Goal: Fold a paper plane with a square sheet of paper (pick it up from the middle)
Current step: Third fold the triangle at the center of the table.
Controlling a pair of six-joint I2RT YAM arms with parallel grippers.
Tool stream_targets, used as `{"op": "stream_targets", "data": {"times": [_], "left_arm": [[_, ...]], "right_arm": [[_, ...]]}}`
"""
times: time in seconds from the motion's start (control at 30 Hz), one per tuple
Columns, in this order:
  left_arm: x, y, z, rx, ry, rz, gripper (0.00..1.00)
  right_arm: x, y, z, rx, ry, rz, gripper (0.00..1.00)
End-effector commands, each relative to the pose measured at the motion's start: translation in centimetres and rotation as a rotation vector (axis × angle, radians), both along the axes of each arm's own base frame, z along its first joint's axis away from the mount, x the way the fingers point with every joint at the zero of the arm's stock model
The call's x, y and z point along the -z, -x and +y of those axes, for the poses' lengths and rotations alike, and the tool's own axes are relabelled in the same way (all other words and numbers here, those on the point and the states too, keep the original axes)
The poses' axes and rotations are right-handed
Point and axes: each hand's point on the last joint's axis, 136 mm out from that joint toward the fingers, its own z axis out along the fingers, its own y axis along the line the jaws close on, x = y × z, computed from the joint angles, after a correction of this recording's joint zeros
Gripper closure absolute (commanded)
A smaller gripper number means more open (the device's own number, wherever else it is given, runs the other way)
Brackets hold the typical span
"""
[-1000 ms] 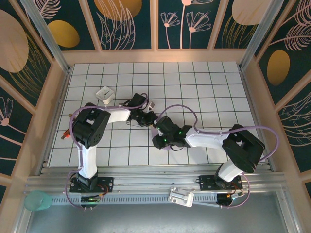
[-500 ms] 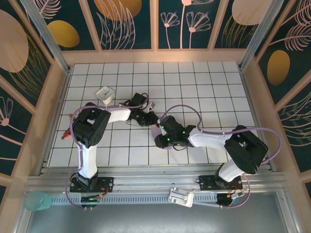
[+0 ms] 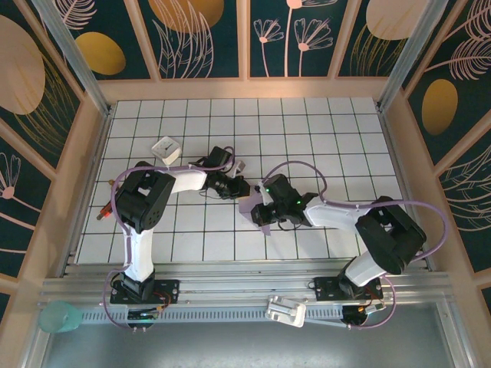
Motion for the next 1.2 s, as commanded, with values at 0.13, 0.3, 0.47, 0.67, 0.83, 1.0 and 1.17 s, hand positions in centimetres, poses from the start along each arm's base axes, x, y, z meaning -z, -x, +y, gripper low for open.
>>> {"op": "stream_targets", "data": {"times": [0.13,0.3,0.47,0.67,0.83,1.0,1.17], "left_arm": [[2.5,0.7,0.9,0.008,-0.07,0.044,0.83],[2.6,0.8,1.0,0.008,-0.074,0.046,0.83],[2.7,0.8,1.0,0.008,-0.077,0.047,0.83],[2.6,0.8,1.1,0.007,-0.077,0.045,0.83],[2.7,0.8,1.1,0.008,-0.079,0.045,0.83],[2.8,0.8,1.0,0.009,-0.079,0.045,0.83],[2.8,0.8,1.1,0.008,-0.082,0.046,0.83]], "right_arm": [[0.5,-0.8,-0.5,0.009,-0.039,0.036,0.91],[1.0,-1.3,-1.0,0.025,-0.042,0.052,0.91],[1.7,-1.2,-1.2,0.027,-0.037,0.069,0.91],[2.4,-0.8,-1.8,0.044,-0.033,0.084,0.91],[2.5,-0.8,-1.7,0.049,-0.046,0.092,0.89],[2.1,-1.1,-1.9,0.059,-0.074,0.101,0.83],[1.5,-1.0,-1.9,0.063,-0.122,0.113,0.8]]}}
